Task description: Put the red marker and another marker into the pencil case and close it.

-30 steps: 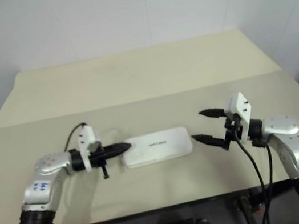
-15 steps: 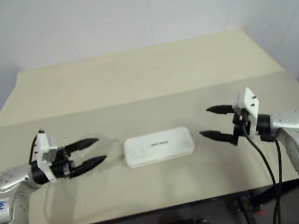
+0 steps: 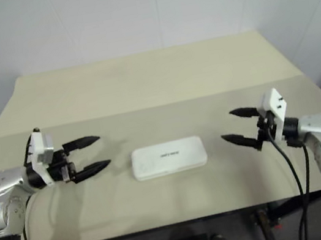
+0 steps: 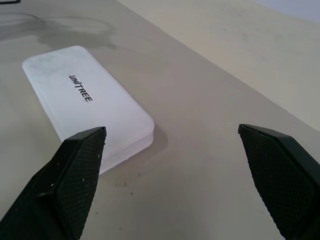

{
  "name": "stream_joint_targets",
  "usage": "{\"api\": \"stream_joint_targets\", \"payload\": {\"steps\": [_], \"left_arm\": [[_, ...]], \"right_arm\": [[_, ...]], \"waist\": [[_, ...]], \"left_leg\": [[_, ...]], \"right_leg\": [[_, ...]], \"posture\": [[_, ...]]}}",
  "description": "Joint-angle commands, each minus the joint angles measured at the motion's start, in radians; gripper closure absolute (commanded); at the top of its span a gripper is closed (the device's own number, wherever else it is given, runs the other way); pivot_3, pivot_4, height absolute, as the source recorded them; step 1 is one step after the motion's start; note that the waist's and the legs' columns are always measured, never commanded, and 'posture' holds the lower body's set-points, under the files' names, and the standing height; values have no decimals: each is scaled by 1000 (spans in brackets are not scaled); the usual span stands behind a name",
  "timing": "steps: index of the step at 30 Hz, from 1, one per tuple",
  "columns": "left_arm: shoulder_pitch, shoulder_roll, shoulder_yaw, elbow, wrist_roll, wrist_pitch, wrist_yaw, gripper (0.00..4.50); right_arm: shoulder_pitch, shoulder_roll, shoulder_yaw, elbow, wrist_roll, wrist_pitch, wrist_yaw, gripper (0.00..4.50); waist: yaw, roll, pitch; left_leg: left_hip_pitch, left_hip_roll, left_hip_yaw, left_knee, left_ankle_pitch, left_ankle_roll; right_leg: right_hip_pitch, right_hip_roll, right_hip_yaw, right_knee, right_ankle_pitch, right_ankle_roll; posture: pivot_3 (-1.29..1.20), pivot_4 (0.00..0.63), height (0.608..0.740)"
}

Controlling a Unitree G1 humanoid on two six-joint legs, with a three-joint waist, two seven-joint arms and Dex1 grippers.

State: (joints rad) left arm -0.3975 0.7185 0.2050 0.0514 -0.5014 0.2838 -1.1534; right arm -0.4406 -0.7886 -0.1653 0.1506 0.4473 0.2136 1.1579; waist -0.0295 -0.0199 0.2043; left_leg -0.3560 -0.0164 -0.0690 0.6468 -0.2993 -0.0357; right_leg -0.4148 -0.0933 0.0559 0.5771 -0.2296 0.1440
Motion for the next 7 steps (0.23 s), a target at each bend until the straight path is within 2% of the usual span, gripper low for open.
{"api": "stream_joint_targets", "payload": {"steps": [1,7], "left_arm": [[-12,-8,4,-18,-9,-23,4,54],[-11,-20,9,-36,-11,-24,33,54]], "right_arm": [[-19,-16,-34,1,-4,-36,-1,0],[-31,3,-10,-20,2,-15,-15,0]], "waist": [[0,0,0],[1,0,0]], "left_leg": [[0,0,0,0,0,0],[0,0,0,0,0,0]], "right_leg": [[0,0,0,0,0,0],[0,0,0,0,0,0]], "posture": [[0,150,740],[0,150,740]]}}
